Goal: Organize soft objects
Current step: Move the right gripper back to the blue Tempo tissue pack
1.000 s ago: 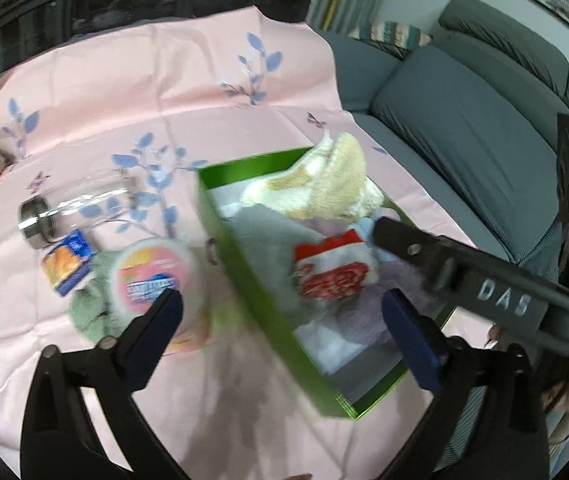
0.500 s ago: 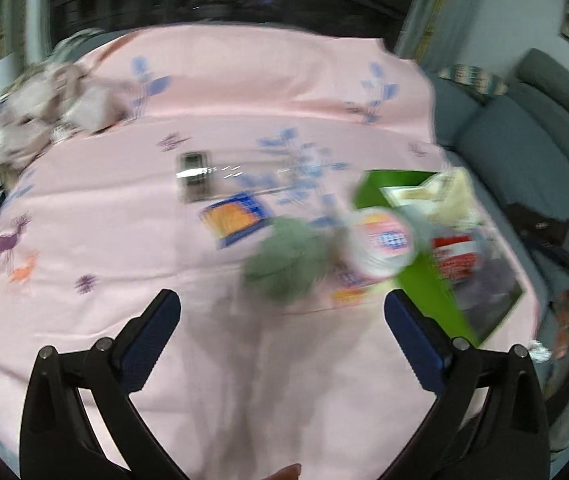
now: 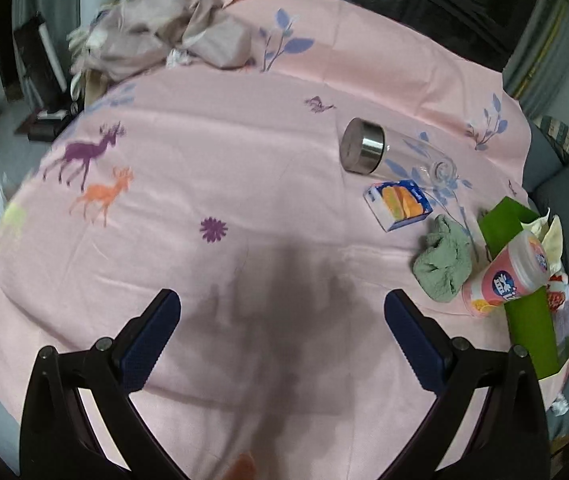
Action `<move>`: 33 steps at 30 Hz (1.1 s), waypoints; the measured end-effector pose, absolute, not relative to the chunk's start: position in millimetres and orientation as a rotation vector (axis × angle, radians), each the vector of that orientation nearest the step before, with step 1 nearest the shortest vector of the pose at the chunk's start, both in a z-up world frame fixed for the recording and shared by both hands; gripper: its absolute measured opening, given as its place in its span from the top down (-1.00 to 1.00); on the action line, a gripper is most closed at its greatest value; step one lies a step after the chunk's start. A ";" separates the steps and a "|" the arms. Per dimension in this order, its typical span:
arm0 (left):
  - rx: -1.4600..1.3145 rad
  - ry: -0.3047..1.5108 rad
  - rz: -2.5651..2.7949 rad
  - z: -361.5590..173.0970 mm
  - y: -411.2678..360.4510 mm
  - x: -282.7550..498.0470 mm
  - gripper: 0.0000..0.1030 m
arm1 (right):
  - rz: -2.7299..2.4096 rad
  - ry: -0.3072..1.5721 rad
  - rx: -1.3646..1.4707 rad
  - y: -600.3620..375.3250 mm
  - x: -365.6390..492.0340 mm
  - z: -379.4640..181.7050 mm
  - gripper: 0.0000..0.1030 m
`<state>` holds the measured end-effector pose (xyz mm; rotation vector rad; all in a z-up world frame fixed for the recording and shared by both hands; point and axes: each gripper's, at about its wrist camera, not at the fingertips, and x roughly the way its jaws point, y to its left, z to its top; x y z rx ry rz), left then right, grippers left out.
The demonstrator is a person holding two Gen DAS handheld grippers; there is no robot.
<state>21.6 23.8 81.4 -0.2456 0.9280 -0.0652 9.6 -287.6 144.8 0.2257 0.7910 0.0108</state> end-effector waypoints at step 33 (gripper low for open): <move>-0.296 0.928 0.006 81.8 51.8 26.3 -0.95 | 0.131 1.021 0.166 -156.1 116.2 123.9 -0.87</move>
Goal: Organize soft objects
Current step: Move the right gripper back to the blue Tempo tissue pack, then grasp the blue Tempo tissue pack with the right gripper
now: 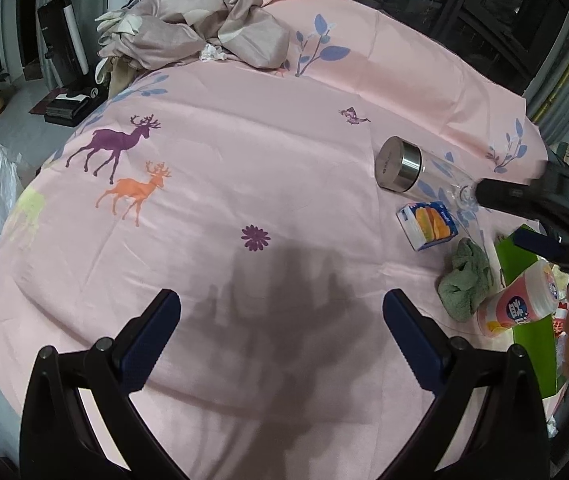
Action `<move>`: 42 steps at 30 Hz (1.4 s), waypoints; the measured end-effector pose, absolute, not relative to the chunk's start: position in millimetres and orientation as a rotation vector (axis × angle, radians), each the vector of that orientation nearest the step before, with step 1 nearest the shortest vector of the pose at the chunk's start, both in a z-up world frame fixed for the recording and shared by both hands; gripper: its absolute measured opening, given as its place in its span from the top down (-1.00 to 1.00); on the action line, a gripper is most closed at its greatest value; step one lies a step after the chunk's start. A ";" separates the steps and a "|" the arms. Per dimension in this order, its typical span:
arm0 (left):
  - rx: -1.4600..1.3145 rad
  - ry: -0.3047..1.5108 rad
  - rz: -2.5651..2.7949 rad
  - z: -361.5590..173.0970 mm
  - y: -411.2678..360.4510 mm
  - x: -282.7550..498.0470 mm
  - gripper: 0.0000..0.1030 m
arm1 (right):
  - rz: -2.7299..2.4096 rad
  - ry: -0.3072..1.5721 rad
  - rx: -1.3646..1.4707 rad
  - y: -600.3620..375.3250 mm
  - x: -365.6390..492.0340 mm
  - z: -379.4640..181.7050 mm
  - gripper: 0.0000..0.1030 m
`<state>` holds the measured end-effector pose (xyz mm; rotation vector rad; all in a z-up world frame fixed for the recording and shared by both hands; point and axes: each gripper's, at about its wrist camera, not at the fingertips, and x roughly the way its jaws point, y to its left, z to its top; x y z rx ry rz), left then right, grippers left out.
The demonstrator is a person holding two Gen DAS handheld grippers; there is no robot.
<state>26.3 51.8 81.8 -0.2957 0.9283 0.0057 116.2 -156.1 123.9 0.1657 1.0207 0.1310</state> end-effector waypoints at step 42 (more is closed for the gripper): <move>-0.316 0.909 0.052 88.1 64.4 23.8 -0.95 | 0.052 1.153 0.186 -169.7 171.0 66.3 -0.73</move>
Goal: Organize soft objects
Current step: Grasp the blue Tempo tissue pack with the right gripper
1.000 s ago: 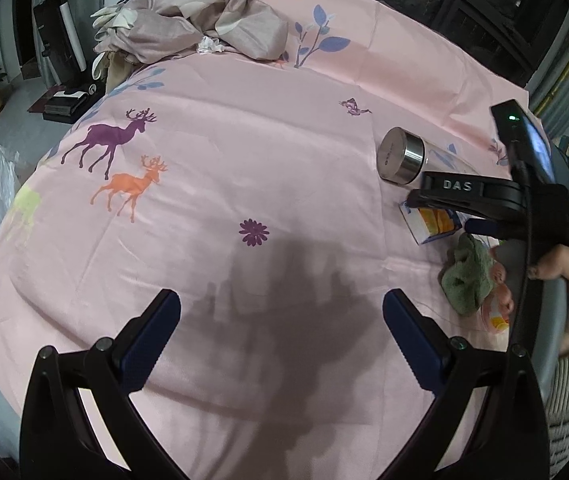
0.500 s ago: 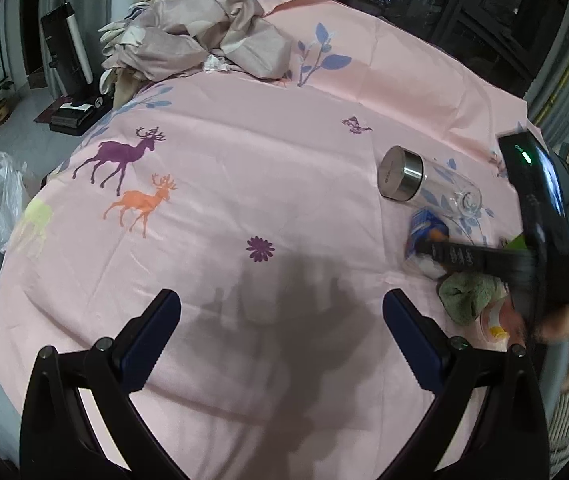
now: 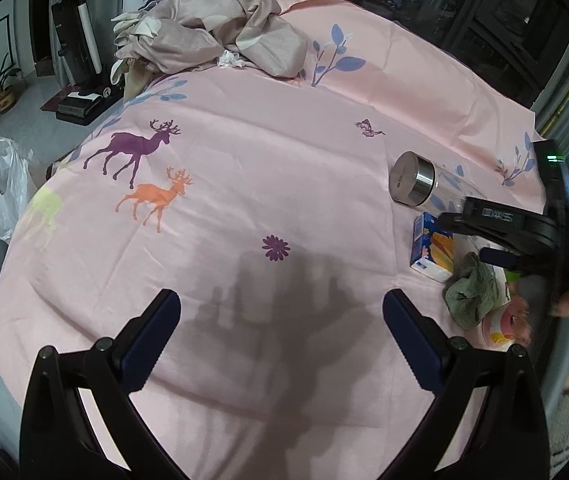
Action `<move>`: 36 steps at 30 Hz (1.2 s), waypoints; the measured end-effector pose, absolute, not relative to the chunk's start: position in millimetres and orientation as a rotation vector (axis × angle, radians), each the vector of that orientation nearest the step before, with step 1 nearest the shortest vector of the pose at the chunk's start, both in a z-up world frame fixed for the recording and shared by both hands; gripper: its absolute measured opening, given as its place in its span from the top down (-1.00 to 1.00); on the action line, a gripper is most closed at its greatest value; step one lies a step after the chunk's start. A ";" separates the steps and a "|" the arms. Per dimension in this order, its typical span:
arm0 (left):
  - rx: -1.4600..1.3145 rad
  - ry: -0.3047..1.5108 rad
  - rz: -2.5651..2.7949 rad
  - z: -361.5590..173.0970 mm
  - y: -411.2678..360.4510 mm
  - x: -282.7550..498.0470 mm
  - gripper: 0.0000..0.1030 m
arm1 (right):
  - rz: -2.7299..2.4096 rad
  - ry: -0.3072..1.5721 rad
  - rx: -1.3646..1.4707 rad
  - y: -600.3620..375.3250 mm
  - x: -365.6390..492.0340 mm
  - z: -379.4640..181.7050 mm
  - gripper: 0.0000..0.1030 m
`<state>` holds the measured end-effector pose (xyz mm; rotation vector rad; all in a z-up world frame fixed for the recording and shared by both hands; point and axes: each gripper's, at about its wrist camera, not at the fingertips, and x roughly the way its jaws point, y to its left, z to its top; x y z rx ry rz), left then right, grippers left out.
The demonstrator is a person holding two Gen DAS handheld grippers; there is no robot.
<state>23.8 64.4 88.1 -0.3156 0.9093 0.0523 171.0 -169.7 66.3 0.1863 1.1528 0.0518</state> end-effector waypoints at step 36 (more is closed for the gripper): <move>-0.237 1.045 -0.088 62.4 19.0 13.4 -0.70 | 0.376 1.037 0.178 -172.4 28.7 86.0 -0.43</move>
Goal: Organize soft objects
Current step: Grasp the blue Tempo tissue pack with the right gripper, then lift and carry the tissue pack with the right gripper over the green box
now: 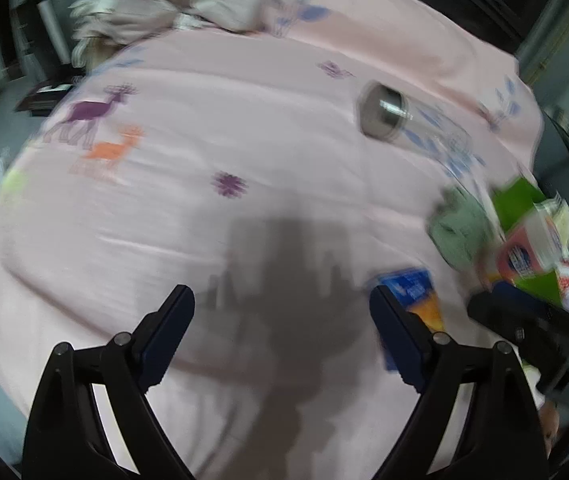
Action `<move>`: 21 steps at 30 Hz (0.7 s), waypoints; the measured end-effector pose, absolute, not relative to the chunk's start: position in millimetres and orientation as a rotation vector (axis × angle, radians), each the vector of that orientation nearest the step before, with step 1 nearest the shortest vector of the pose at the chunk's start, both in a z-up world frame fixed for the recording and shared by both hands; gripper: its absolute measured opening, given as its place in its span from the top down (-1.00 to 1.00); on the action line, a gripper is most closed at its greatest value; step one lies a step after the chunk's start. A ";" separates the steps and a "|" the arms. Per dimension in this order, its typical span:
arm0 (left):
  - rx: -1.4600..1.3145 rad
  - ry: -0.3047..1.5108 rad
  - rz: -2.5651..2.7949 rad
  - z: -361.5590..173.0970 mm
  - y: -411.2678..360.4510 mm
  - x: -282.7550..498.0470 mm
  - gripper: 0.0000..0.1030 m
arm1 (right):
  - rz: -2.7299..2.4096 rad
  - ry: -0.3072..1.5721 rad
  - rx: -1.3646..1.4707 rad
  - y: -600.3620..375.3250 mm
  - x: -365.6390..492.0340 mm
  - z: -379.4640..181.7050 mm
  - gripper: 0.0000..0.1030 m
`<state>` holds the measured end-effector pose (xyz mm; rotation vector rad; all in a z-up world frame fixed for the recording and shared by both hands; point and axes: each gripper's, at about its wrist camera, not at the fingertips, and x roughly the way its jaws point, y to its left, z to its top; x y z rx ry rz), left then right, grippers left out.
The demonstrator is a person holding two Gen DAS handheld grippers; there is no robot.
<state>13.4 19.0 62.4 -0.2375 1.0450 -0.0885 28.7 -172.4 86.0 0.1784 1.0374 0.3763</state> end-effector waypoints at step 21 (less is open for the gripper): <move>-0.304 1.139 -0.352 35.1 -28.2 6.1 0.35 | 0.439 1.209 0.247 -160.2 42.5 30.8 -0.07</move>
